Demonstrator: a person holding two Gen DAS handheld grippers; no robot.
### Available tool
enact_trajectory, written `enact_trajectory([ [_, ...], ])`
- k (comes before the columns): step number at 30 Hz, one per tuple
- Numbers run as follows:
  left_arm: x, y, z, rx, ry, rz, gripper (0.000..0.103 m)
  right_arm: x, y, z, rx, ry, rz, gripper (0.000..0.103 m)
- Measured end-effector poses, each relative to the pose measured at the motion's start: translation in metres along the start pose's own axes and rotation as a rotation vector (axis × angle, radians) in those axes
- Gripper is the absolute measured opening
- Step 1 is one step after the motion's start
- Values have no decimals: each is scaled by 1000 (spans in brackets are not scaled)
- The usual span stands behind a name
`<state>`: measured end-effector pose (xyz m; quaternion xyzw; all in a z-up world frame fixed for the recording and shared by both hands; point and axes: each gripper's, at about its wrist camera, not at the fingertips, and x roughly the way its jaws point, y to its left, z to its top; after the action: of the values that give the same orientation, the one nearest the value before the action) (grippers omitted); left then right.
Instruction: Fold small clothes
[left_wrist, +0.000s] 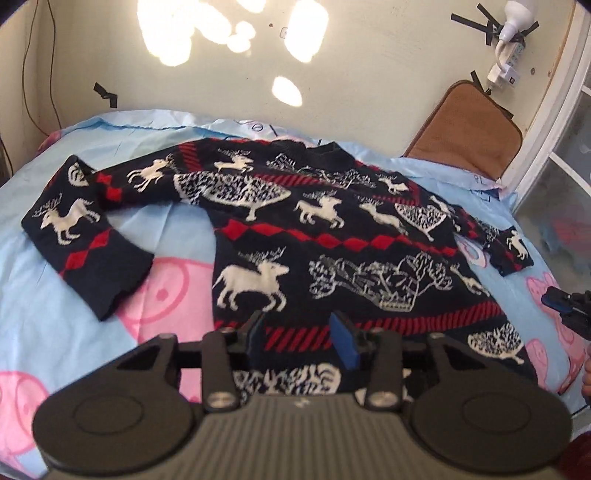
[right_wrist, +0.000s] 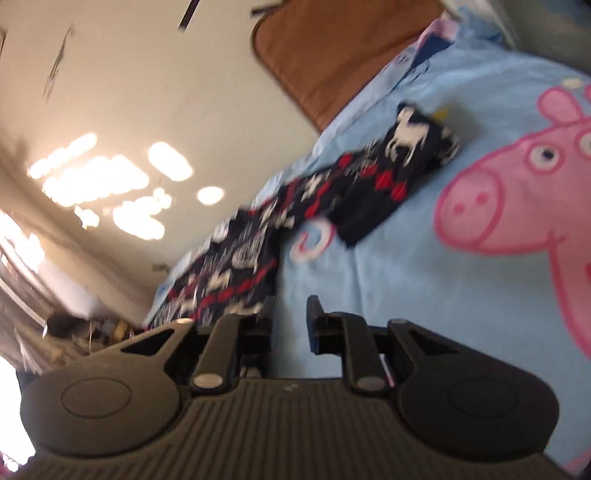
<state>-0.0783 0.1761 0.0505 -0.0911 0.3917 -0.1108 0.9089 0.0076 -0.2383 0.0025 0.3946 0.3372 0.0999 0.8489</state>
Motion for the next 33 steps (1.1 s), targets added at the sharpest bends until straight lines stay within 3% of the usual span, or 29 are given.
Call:
enact_trajectory([
  [1,7,-3,7,-8,-20,-14,41,2,-3,11,9,-65,-44,46],
  [2,13,-6,13,-16,-33,-23,42,6,-6,19,16,-109,-99,51],
  [4,26,-15,22,-33,-40,-49,42,15,-10,31,13,-148,-197,52],
  [7,44,-28,30,-30,-17,-105,42,32,-29,46,64,-190,-278,52],
  [10,54,-37,37,3,2,-135,42,47,-51,54,181,-202,-259,52],
  [11,57,-41,42,10,4,-145,44,54,-59,60,206,-203,-247,50],
  [12,59,-44,46,13,5,-154,45,60,-63,63,220,-193,-230,24],
  [13,61,-49,52,17,4,-170,46,66,-65,64,254,-166,-191,10],
  [14,63,-55,57,22,-2,-189,49,70,-63,62,305,-152,-135,8],
  [16,66,-68,66,34,-18,-240,59,73,-47,50,389,-158,70,8],
  [18,73,-82,72,30,-28,-305,88,80,-31,37,459,-147,286,8],
  [20,87,-99,75,21,-25,-392,94,91,-17,24,507,-125,402,9],
  [23,115,-119,78,-48,43,-514,96,112,-9,1,645,-56,593,9],
  [29,155,-121,69,-309,153,-672,98,129,-1,-18,759,-1,699,9],
  [33,167,-112,60,-426,166,-702,100,135,3,-25,810,9,751,9],
])
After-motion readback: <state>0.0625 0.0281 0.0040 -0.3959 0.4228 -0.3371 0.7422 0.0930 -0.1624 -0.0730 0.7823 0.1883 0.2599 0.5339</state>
